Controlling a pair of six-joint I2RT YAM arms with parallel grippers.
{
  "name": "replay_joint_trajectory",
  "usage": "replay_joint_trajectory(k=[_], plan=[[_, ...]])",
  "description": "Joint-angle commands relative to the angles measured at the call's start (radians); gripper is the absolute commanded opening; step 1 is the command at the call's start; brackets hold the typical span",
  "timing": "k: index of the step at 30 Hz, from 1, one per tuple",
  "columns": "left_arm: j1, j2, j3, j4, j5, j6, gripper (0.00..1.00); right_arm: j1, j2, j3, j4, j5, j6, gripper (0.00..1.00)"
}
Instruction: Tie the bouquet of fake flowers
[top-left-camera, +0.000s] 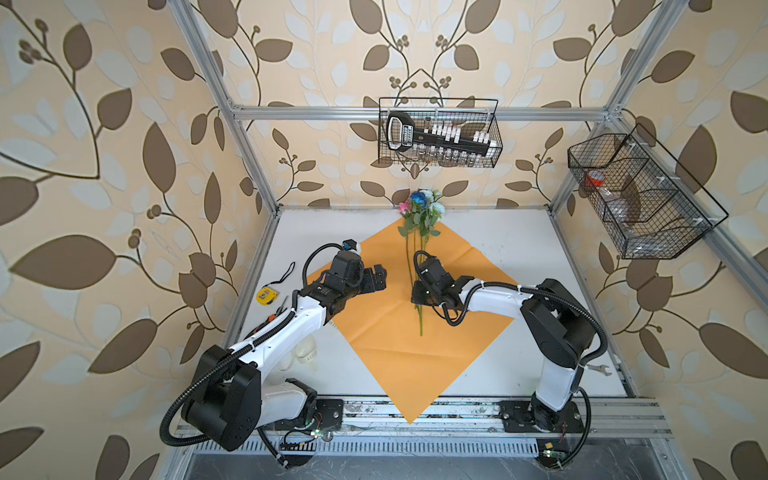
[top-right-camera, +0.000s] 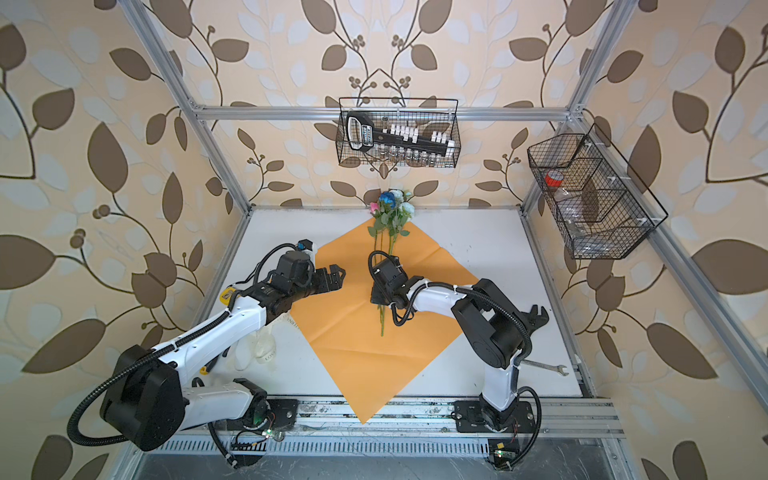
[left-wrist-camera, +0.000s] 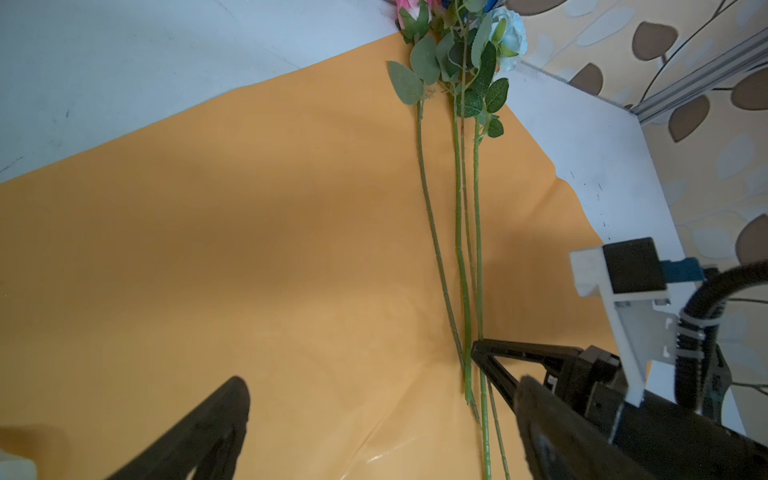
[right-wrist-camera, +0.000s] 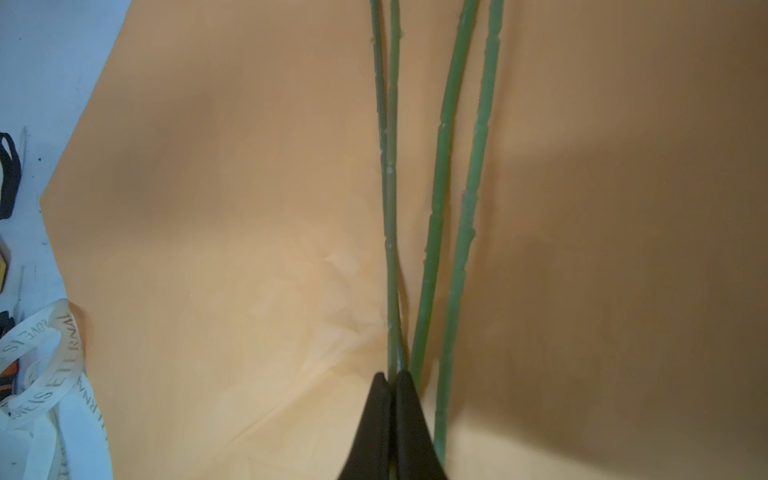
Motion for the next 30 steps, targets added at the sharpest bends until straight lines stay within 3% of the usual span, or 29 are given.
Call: replay_joint_trajectory(k=[1, 7, 18, 30], plan=[[0.011, 0.006, 0.000, 0.022, 0.004, -0.010, 0.99, -0.002, 0.023, 0.025, 0.002, -0.017, 0.015, 0.05], [0.011, 0.001, -0.003, 0.027, 0.009, -0.015, 0.99, -0.001, 0.030, 0.033, 0.000, -0.028, 0.014, 0.19], [0.011, -0.011, 0.001, 0.015, 0.008, -0.023, 0.99, 0.004, -0.018, 0.049, -0.034, -0.035, -0.005, 0.29], [0.011, -0.092, -0.070, -0.164, 0.121, -0.128, 0.99, 0.073, -0.249, -0.065, -0.128, 0.076, -0.161, 0.45]])
